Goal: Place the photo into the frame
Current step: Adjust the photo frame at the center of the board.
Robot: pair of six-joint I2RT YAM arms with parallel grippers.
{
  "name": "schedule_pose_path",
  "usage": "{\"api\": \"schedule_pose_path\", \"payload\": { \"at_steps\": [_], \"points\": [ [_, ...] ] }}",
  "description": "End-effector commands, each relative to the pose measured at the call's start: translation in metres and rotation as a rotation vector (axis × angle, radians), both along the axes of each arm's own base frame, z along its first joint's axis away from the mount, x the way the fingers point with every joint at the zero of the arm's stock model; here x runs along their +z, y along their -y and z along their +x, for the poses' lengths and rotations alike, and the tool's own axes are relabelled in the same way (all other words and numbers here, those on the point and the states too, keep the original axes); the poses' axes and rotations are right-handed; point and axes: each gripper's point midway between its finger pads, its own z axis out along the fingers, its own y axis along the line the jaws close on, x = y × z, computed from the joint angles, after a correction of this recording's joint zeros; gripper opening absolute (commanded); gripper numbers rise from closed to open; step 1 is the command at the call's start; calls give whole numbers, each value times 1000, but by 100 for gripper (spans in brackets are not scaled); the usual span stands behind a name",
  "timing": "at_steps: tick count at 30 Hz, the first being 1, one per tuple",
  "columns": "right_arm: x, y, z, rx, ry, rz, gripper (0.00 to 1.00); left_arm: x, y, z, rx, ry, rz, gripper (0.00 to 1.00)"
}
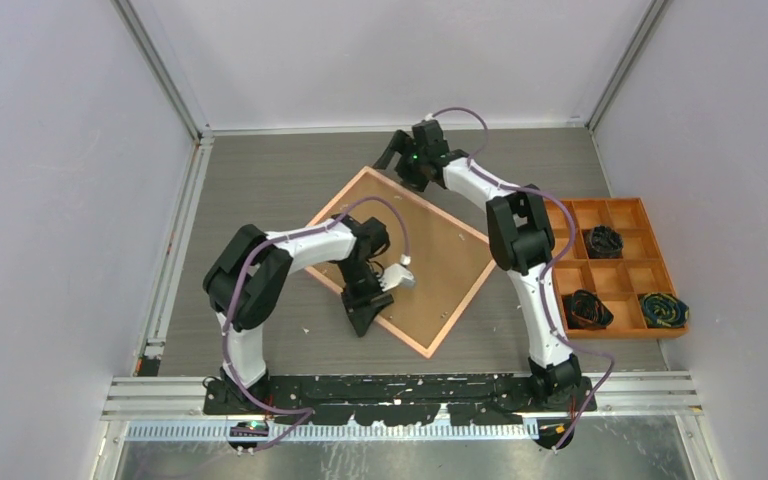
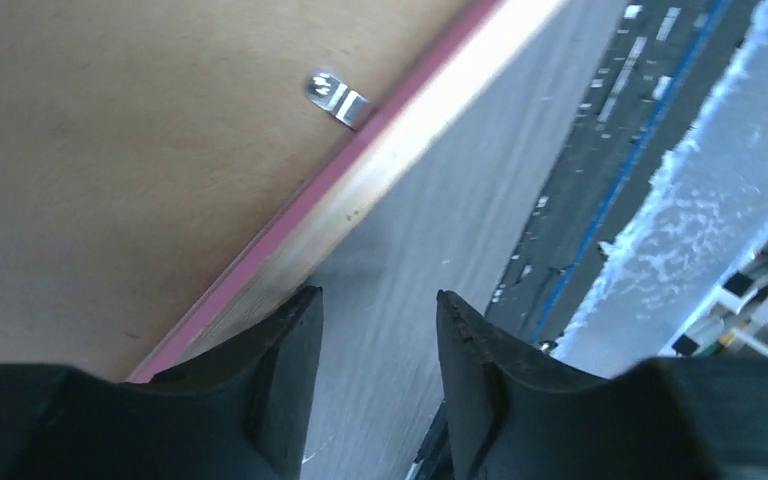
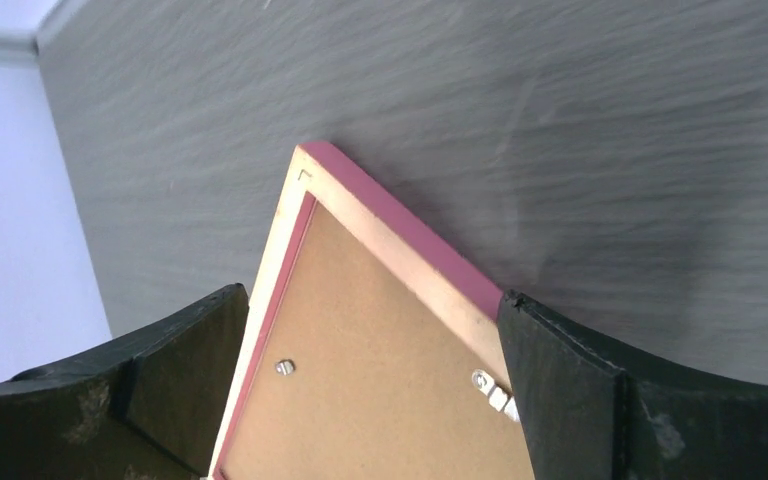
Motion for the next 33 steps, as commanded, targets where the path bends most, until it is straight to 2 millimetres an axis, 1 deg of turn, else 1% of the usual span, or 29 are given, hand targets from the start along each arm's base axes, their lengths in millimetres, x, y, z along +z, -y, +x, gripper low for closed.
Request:
{"api": "schedule_pose_path", "payload": {
  "at_steps": [1, 3, 4, 5, 7, 8, 9, 10, 11, 13, 15, 16, 18, 19, 21, 22, 23, 24, 26, 29, 31, 33],
  "points": [
    [51, -24, -38, 147, -42, 17, 100, 12, 33, 20, -52, 72, -129, 53],
    [76, 12, -30, 89, -5, -37, 100, 25, 24, 16, -66, 56, -138, 60],
    [87, 32, -27, 52, 12, -60, 100, 34, 19, 16, -67, 53, -153, 70],
    [98, 52, -27, 11, 25, -77, 100, 44, 13, 18, -54, 45, -179, 75],
    [111, 88, -36, -52, 36, -98, 100, 67, -2, 24, -25, 41, -230, 77],
    [116, 104, -43, -82, 38, -109, 100, 78, -11, 32, -4, 51, -248, 78],
    [118, 117, -55, -101, 32, -123, 100, 88, -24, 44, 36, 71, -260, 78],
    [121, 128, -66, -124, 33, -141, 100, 95, -34, 57, 69, 100, -272, 78],
    [117, 138, -80, -142, 19, -159, 100, 102, -43, 74, 106, 140, -280, 78],
    [112, 151, -111, -177, -10, -172, 100, 106, -65, 106, 179, 203, -267, 78],
    [105, 162, -142, -208, -41, -159, 100, 100, -88, 151, 300, 282, -209, 76],
    [97, 166, -159, -221, -60, -155, 100, 95, -103, 182, 380, 346, -164, 75],
    [89, 175, -191, -256, -80, -138, 100, 84, -138, 237, 552, 459, -63, 72],
    [84, 179, -205, -267, -88, -128, 100, 79, -155, 259, 628, 501, -18, 71],
    [77, 186, -229, -282, -102, -122, 100, 71, -180, 289, 728, 546, 25, 67],
    [74, 190, -240, -288, -111, -125, 100, 67, -185, 298, 756, 555, 27, 65],
    [74, 194, -249, -298, -116, -121, 100, 63, -195, 307, 795, 572, 41, 63],
    [64, 196, -258, -301, -139, -124, 100, 54, -207, 313, 831, 587, 76, 62],
    [55, 197, -269, -306, -158, -110, 100, 39, -214, 320, 846, 608, 105, 60],
    [38, 197, -278, -314, -195, -101, 100, 19, -216, 320, 860, 610, 120, 55],
    [30, 195, -280, -312, -208, -90, 100, 5, -214, 312, 848, 588, 127, 54],
    [22, 194, -277, -311, -213, -91, 100, -2, -207, 303, 827, 563, 104, 54]
  ]
}}
